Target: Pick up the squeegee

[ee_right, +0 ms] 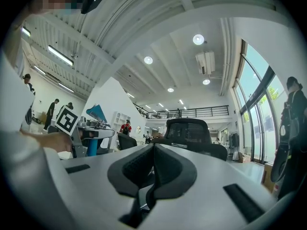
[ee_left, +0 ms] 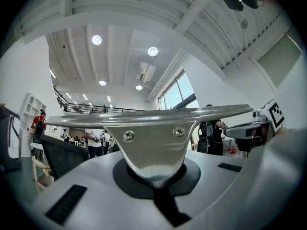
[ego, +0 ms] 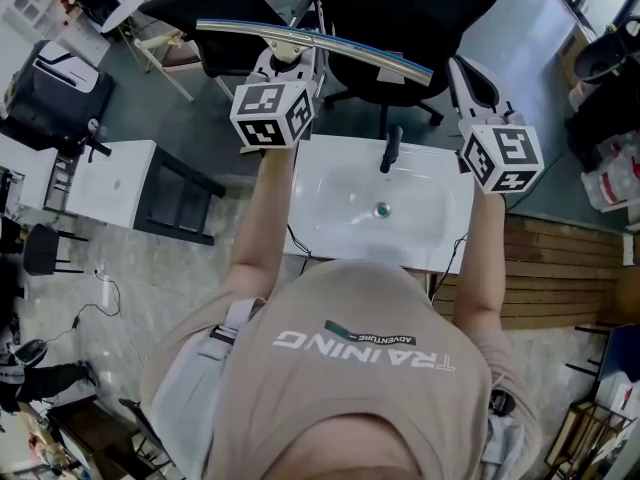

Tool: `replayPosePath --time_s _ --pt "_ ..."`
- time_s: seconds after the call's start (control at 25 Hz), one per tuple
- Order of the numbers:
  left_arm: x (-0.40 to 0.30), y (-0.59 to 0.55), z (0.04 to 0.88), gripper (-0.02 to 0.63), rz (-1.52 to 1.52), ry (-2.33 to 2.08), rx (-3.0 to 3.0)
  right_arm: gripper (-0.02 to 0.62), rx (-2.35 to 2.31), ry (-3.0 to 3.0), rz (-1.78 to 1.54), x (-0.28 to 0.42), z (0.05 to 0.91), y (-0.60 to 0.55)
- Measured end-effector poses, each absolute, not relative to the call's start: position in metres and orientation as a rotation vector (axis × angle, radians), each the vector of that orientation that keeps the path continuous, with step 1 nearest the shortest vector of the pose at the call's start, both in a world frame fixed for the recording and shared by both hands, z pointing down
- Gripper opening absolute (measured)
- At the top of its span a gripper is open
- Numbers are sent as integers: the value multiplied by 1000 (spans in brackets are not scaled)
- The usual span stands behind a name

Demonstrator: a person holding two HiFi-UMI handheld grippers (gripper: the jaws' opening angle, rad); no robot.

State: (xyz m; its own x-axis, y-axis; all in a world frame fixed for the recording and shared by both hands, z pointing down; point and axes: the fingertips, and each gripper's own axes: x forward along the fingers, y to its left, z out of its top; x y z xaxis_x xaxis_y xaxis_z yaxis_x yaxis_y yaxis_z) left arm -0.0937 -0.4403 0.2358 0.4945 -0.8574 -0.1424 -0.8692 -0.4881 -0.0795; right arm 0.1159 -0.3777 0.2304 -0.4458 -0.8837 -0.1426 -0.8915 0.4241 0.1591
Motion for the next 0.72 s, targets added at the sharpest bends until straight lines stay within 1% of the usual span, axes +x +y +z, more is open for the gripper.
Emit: replayPosePath --time_s 0.72 --pt "-102 -444 245 11 113 1533 -2600 31 -1633 2651 285 111 246 -384"
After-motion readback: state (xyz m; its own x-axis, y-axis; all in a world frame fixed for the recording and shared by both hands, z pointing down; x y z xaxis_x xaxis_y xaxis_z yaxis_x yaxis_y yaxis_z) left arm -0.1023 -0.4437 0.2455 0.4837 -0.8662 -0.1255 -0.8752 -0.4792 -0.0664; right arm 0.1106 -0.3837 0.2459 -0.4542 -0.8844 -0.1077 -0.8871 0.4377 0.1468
